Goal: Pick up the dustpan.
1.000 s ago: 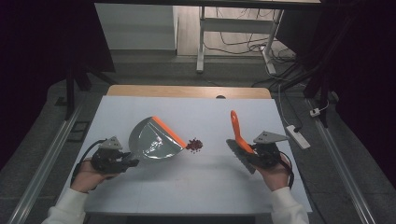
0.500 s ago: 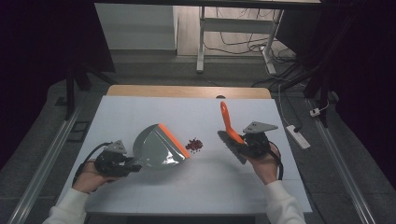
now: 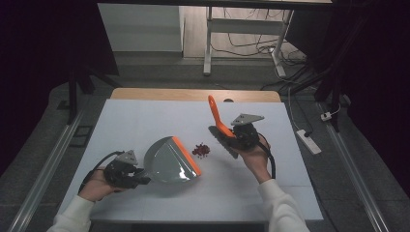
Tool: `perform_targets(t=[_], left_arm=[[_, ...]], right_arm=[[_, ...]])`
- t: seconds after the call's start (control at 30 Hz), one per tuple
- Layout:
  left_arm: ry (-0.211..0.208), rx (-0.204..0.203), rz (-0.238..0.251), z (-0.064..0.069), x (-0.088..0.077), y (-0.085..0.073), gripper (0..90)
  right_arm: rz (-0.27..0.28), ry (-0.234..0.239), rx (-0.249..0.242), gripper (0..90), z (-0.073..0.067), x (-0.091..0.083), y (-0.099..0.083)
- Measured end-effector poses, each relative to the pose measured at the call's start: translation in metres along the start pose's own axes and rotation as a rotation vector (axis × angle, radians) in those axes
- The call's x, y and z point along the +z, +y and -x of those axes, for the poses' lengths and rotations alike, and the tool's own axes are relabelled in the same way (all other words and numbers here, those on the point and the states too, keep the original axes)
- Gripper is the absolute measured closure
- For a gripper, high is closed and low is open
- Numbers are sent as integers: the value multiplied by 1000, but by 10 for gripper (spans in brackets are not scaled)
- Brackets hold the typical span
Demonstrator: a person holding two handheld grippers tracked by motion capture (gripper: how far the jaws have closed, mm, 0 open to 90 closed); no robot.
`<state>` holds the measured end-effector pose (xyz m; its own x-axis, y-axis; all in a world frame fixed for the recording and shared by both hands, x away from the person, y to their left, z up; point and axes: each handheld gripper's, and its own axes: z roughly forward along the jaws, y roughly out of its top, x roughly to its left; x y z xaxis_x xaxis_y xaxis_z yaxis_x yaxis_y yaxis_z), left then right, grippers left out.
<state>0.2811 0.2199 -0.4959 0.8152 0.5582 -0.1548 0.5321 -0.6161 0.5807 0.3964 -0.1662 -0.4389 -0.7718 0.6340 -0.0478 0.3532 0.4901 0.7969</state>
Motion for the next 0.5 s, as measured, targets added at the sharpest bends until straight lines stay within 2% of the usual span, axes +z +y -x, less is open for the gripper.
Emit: perform_targets(t=[0.2,0.3,0.5], left_arm=[[-8,-6,-4,1,1,1,625],[-16,0,-5,1,2,2,624],[-24,-13,-11,2,5,2,624]], right_arm=[[-20,6,6,703,4,13,1],[-31,3,2,702,4,16,2],[-49,6,-3,702,4,22,3]])
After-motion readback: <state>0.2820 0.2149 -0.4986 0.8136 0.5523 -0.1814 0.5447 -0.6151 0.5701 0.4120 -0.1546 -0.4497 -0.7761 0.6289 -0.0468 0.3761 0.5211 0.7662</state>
